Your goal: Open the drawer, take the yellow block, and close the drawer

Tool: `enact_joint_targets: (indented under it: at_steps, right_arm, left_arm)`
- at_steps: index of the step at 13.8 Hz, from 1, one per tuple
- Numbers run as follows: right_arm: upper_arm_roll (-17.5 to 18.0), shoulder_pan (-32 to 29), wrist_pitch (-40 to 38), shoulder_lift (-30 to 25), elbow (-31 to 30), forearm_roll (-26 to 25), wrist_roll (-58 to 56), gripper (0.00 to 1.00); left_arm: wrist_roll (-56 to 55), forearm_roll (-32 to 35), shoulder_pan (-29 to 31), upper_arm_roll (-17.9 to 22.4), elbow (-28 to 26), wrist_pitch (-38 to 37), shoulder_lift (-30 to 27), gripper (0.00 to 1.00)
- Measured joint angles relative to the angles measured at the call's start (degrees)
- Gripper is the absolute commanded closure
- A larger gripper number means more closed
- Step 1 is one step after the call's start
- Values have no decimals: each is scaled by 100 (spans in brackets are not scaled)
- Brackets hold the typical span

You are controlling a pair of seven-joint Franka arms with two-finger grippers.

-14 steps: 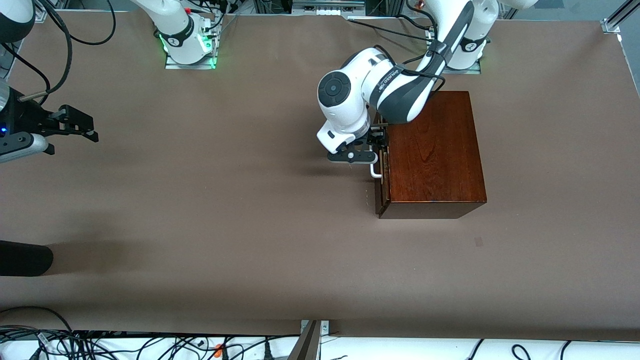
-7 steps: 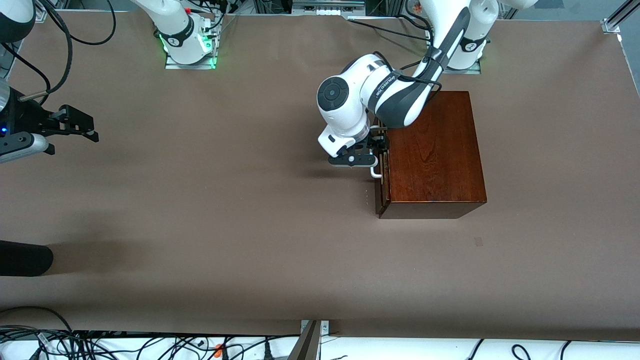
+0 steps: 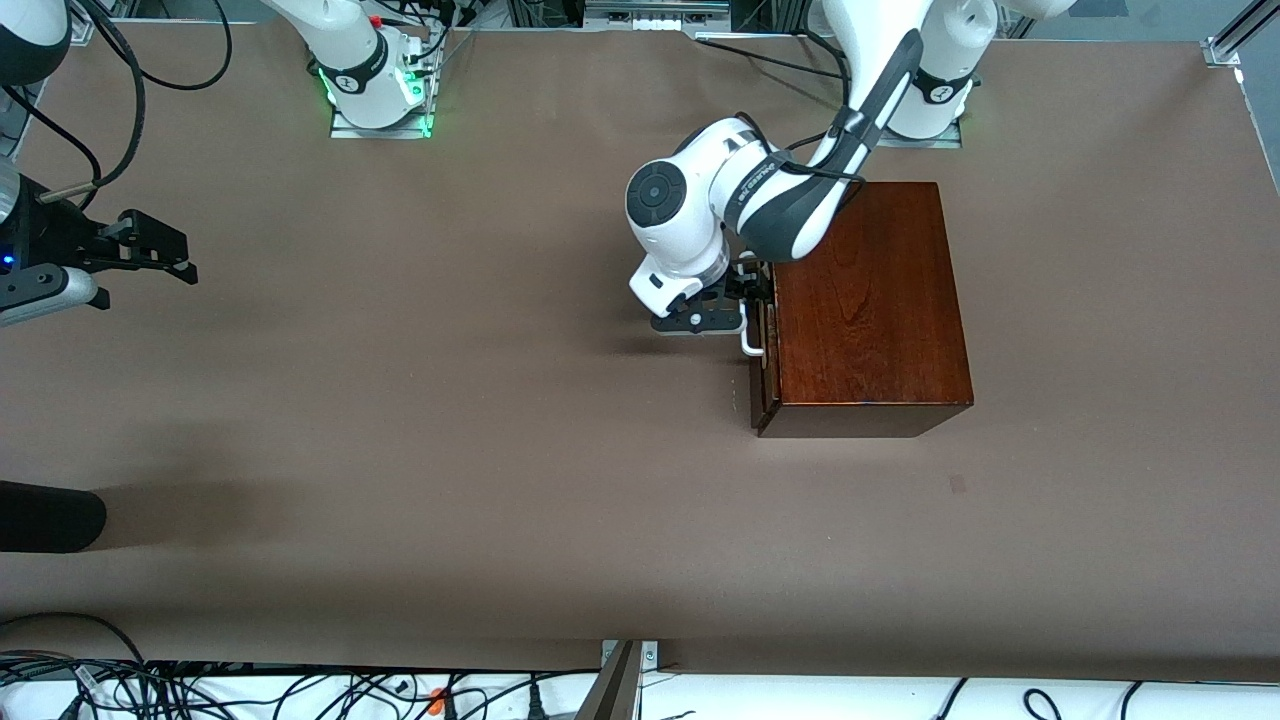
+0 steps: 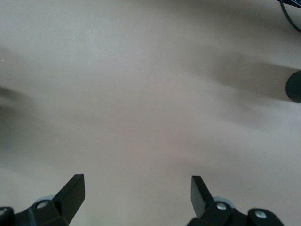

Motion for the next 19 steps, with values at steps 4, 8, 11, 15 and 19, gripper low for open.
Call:
enact_joint_targets:
  at_steps: [4,8,11,15,19]
  right_arm:
    - [0,0,0,0,0,0,0,0]
    - [0,0,0,0,0,0,0,0]
    - [0,0,0,0,0,0,0,0]
    - [0,0,0,0,0,0,0,0]
    - [0,2,0,0,0,0,0,0]
  left_arm:
    - [-38,0,-6,3,0,101,39,0]
    - [-105,2,-63,4,-5,234,57,0]
    - [-173,3,-130,4,-4,414,59,0]
    - [-211,-2,-169,-40,4,732,61,0]
    - [-237,-56,-262,-76,17,1017,65,0]
